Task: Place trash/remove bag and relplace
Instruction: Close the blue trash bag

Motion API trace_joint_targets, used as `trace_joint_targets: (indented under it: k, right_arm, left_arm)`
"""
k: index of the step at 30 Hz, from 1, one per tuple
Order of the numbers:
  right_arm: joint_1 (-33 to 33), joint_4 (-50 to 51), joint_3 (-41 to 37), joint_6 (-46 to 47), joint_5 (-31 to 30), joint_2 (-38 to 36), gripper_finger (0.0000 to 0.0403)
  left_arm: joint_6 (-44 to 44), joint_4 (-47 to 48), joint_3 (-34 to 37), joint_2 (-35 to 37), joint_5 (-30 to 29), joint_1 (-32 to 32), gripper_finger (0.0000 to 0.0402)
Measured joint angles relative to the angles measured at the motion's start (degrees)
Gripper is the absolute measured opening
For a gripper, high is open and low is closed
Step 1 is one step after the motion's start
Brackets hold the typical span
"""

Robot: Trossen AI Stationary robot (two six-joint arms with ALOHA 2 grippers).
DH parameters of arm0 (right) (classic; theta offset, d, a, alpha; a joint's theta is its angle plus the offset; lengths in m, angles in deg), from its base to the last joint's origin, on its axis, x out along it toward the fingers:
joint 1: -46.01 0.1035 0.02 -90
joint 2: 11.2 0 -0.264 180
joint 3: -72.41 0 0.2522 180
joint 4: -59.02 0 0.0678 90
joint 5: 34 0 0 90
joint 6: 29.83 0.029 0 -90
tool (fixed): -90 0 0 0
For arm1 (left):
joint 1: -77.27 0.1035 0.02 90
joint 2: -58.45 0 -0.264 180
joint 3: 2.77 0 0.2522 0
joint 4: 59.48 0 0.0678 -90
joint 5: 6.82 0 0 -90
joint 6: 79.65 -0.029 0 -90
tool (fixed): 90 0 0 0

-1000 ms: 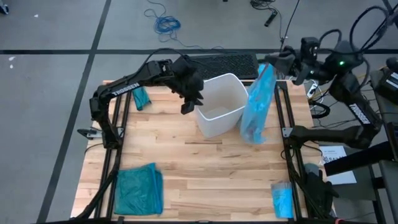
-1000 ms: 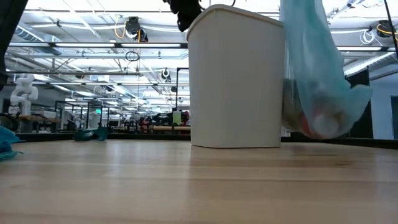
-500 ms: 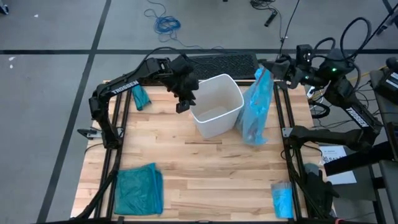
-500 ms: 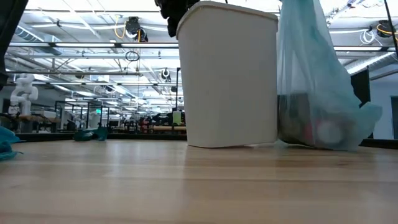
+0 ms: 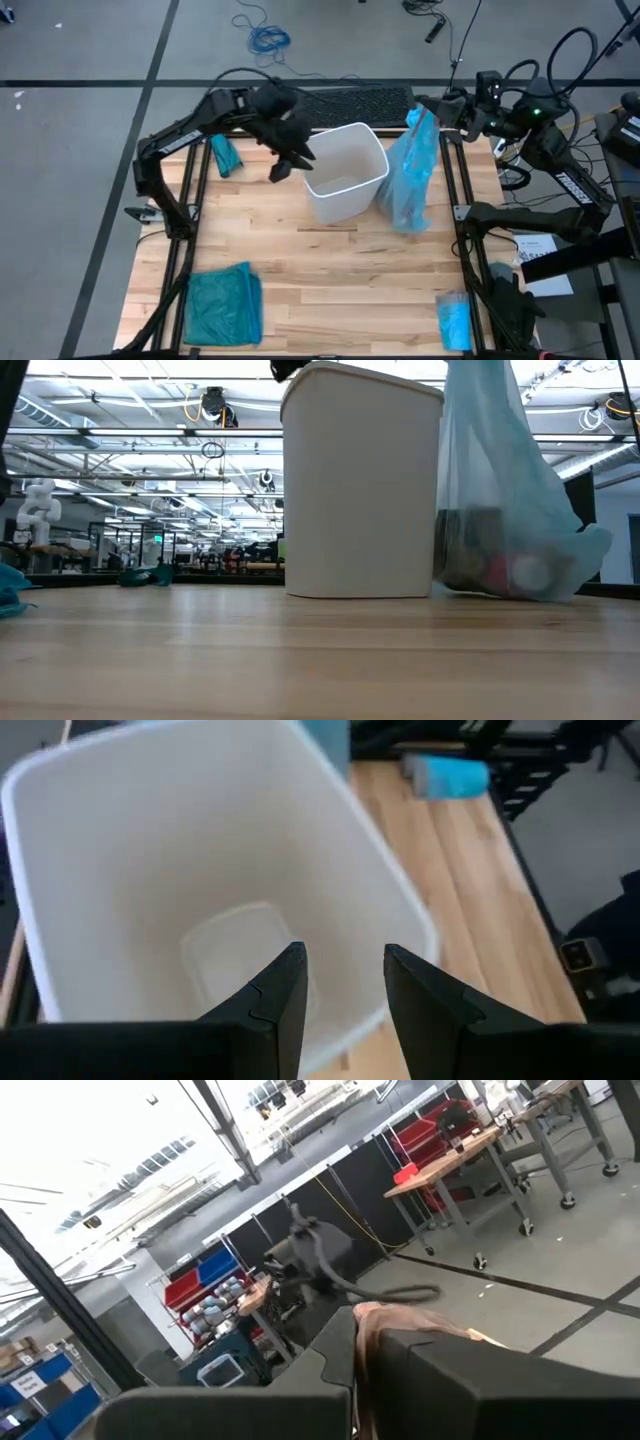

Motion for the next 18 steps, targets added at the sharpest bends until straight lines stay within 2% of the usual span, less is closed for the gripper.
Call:
trace_joint_targets:
  k: [4, 6, 8, 10, 11, 18]
  right_arm:
    - [0.0, 0.0, 0.0, -0.03, -0.02, 0.23, 0.0]
    - [0.02, 0.02, 0.0, -0.05, -0.02, 0.23, 0.0]
    - [0.01, 0.01, 0.0, -0.02, -0.02, 0.25, 0.0]
    - [0.02, 0.01, 0.0, 0.02, -0.02, 0.25, 0.0]
    - [0.02, 0.02, 0.0, 0.13, -0.02, 0.25, 0.0]
    - [0.01, -0.04, 0.0, 1.04, -0.04, 0.25, 0.0]
  left_arm:
    - [-2.9, 2.81, -0.04, 1.02, 0.75, -3.66, 0.0132]
    - [-9.43, 6.07, -0.02, 0.85, -4.52, -6.33, 0.0132]
    - [-17.18, 7.1, -0.02, 0.15, -12.73, -9.06, 0.0132]
    - [-21.58, 7.14, -0.02, -0.24, -20.64, -11.2, 0.0132]
    - [-22.79, 7.27, -0.02, -0.56, -22.48, -11.82, 0.0132]
    - [-26.09, 7.57, -0.02, -2.62, -25.29, -12.14, 0.0132]
